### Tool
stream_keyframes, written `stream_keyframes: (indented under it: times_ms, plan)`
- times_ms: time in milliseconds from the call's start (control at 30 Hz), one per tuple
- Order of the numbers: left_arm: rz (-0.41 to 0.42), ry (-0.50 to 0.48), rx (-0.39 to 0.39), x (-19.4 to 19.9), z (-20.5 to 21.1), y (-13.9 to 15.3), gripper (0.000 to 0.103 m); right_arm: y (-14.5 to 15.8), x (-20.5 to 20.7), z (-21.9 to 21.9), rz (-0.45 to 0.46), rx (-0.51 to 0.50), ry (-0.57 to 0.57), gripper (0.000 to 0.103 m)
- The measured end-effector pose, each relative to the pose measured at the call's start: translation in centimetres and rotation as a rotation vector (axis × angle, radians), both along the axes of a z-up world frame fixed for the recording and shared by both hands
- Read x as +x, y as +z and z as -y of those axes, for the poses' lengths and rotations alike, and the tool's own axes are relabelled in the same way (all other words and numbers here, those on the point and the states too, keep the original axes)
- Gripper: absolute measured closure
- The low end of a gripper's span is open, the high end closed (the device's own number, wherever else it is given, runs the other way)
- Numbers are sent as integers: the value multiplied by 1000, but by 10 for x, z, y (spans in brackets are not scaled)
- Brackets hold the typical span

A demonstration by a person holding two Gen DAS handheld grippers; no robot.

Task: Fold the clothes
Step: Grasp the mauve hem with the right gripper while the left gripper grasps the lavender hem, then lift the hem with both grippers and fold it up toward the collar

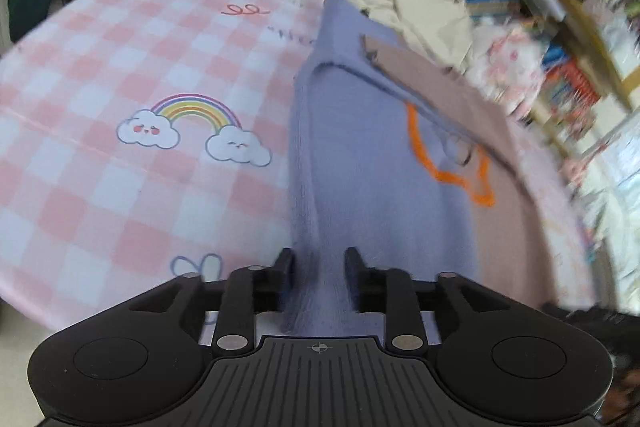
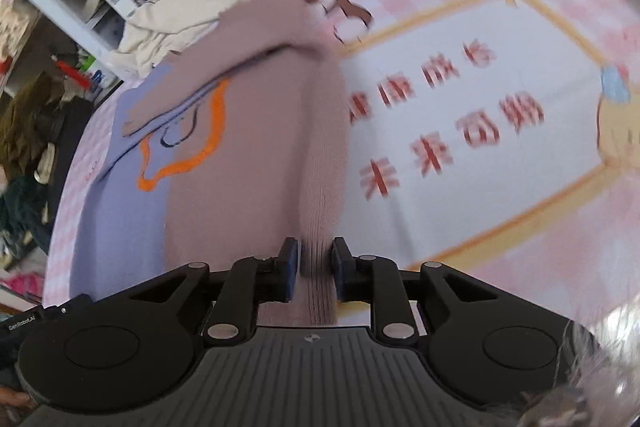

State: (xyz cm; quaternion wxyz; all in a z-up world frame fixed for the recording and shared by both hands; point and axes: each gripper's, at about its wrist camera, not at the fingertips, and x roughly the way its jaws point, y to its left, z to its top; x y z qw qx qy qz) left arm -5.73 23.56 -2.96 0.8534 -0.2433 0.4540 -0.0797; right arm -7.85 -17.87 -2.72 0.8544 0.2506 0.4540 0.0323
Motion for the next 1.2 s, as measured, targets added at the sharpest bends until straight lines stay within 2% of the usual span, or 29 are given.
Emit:
stream_keyframes:
  times_ms: [33,100,167,233,333,400,567,600,667,733,1000,1200]
  plan:
    - [4,0,-8,1,0,0,58,-3,-1,2,-9,20,-11,80]
    - [11,1,-24,3,-1,1,57,-10,-4,6,-26,60,-32,79]
    - [20,2,-13,6,3,1,61,-12,0,6,-35,103,-42,80]
    - [22,-5,-2,10,7,1,61,-14,5,3,-53,132,-36,90]
    - [19,-5,0,11,6,1,65,-13,7,-1,-47,111,-10,91]
    - [12,4,-25,11,1,0,66,-13,6,-1,-41,111,3,91]
    - [-5,7,-67,8,-3,-3,67,-17,5,6,-38,157,-4,90]
    - [-7,7,-68,7,-2,-3,68,-17,5,6,-37,160,-3,90]
    - [-26,17,-73,7,-2,-5,90,-17,5,8,-40,159,1,93]
    - [-41,31,-85,4,-5,-7,99,-15,3,13,-39,144,-8,93]
    - [-56,24,-122,-16,7,-8,99,-3,-19,52,-9,202,-39,94]
    - [-76,32,-167,-38,23,-7,99,2,-48,78,-26,220,-36,94]
